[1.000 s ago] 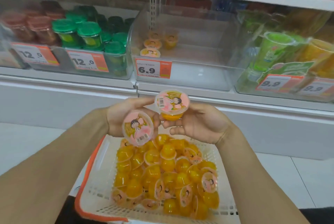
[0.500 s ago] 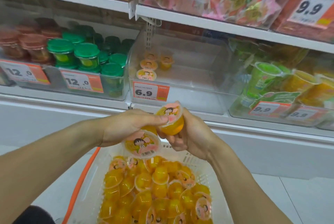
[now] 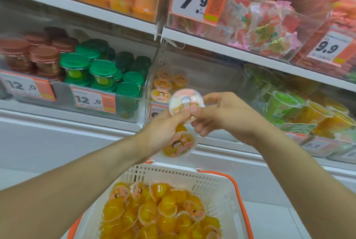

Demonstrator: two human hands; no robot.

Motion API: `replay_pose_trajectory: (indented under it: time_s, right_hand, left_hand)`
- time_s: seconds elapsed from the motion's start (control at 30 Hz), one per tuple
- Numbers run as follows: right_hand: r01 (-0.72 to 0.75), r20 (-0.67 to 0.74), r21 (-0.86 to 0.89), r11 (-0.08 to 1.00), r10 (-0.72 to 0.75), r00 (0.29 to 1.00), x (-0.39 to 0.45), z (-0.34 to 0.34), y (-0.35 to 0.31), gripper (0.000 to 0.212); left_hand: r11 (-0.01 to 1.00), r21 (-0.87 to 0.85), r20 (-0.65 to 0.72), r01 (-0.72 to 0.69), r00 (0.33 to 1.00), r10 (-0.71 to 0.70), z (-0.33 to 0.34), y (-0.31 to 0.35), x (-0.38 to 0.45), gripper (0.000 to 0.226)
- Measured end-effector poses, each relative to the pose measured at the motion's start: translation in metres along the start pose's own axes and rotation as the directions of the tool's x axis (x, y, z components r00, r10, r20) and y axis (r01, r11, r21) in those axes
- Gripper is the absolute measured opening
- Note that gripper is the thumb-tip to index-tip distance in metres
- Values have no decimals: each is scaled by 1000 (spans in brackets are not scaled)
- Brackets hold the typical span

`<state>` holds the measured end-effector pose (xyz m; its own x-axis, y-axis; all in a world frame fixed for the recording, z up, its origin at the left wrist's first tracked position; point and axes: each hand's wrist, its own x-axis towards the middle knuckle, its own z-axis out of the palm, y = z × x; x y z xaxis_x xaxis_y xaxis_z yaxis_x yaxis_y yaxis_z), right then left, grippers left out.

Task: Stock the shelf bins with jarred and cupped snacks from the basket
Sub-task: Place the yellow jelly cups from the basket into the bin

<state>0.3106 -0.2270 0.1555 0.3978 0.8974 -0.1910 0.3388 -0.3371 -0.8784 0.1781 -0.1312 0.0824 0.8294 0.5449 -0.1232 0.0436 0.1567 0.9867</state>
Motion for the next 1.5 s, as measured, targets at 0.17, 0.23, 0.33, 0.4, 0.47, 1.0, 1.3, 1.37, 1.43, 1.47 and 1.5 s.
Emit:
replay_pose_trajectory:
  time_s: [0.17,0.23,0.33,0.4,0.47,1.0,1.3,1.37,1.43,1.47,1.5]
  right_hand:
    - [-123,-19,273,954,133,991,55,-18,-1,16]
    - [-194,-63,322,927,225,972,91,-31,4,12]
    - [-315,-78,264,911,346,935,138,-35,24,16]
    - [-394,-67,203,896,414,908,161,-28,42,24]
    - [-438,-49,216,873,458,888,174,-20,55,27]
    - [-396,-146,339,853,464,874,215,-6,68,22]
    - [55,-220,-9,998,-55,974,126,-15,26,31]
    - [136,0,60,989,-136,991,85,-10,14,36]
    - [184,140,81,980,-194,971,55,-7,10,38]
    - [204,161,67,977,-212,964,46,-4,10,38]
    - [216,154,58,975,-223,963,41,-2,12,38]
  left_hand:
    - [945,-328,-138,2,989,-50,-19,5,11,37]
    - [912,-410,-115,13,991,-66,-27,7,13,24]
    - [906,-422,-137,31,986,-98,-31,5,12,30]
    - [906,-423,-148,9,986,-78,-31,3,12,29]
    - [898,-440,-148,-17,988,-54,-30,3,13,27]
    - [828,-557,-70,-71,997,38,-31,9,10,36]
    - [902,-422,-233,-93,972,-9,-33,9,13,33]
    - [934,-329,-210,-137,975,69,-33,7,12,33]
    - [962,-201,-192,-182,971,144,-31,6,9,36]
    - [967,-154,-195,-201,966,170,-30,6,7,39]
    - [970,-119,-208,-213,961,185,-27,6,6,39]
